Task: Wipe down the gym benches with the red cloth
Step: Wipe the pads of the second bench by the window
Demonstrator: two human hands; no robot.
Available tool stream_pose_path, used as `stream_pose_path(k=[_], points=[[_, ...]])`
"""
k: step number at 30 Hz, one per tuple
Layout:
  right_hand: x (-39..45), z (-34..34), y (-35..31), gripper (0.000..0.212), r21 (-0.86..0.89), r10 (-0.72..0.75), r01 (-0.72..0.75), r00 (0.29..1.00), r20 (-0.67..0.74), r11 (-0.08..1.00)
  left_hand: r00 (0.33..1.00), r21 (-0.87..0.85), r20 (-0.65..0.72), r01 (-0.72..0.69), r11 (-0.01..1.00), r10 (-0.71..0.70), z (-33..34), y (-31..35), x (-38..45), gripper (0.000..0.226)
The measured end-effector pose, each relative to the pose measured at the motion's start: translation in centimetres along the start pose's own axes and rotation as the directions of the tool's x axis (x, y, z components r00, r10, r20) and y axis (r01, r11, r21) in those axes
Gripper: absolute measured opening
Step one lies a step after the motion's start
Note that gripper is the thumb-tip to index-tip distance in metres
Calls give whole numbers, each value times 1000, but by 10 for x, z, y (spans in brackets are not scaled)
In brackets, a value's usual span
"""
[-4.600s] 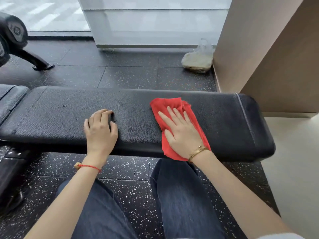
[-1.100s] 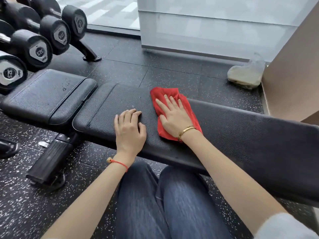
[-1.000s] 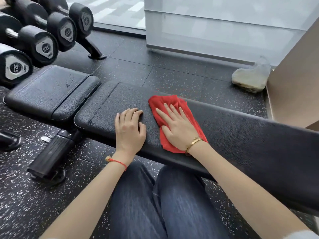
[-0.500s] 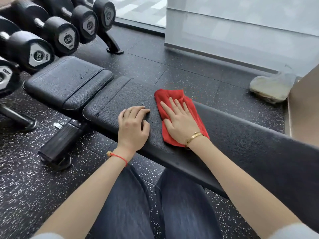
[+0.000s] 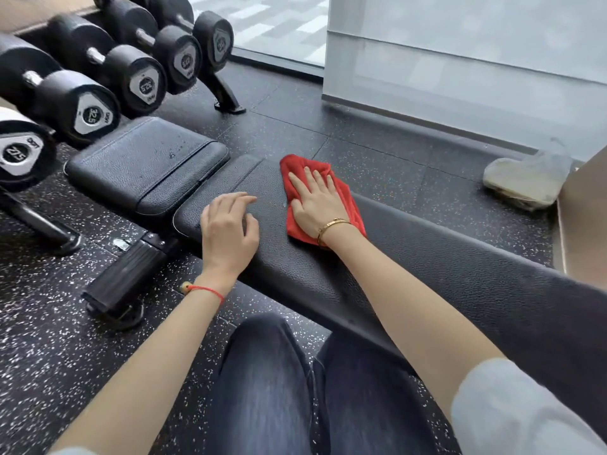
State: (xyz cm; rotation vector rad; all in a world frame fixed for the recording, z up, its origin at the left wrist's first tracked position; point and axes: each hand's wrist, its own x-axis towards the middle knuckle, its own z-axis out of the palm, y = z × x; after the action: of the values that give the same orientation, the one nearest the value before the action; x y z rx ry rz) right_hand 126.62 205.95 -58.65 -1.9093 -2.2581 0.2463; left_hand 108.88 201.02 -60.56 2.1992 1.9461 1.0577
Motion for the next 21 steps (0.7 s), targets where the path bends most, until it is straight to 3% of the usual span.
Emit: stream_pose_path(k=[3, 8, 10, 14, 17, 21], points=[[-2, -1, -1, 58, -7, -56, 56, 998, 23, 998, 998, 18, 39, 53, 998, -54, 2, -11, 6, 32], [-58, 6, -15, 61, 12, -311, 311, 950, 31, 950, 996, 2, 23, 91, 996, -91, 7, -14, 6, 34], [-85, 8, -6, 62, 32, -351, 350, 936, 31, 936, 996, -2, 17, 86, 996, -86, 7, -16, 7, 35], [-65, -1, 27, 60, 2, -148, 148, 989, 17, 989, 996, -14, 7, 86, 996, -86, 8, -16, 6, 35], [-22, -5, 14, 59, -24, -8, 8, 1000, -1, 1000, 996, -20, 8, 91, 996, -91, 7, -15, 6, 33], [-22, 4, -18, 61, -4, -49, 49, 999, -4, 999, 996, -17, 8, 91, 996, -90, 9, -15, 6, 31]])
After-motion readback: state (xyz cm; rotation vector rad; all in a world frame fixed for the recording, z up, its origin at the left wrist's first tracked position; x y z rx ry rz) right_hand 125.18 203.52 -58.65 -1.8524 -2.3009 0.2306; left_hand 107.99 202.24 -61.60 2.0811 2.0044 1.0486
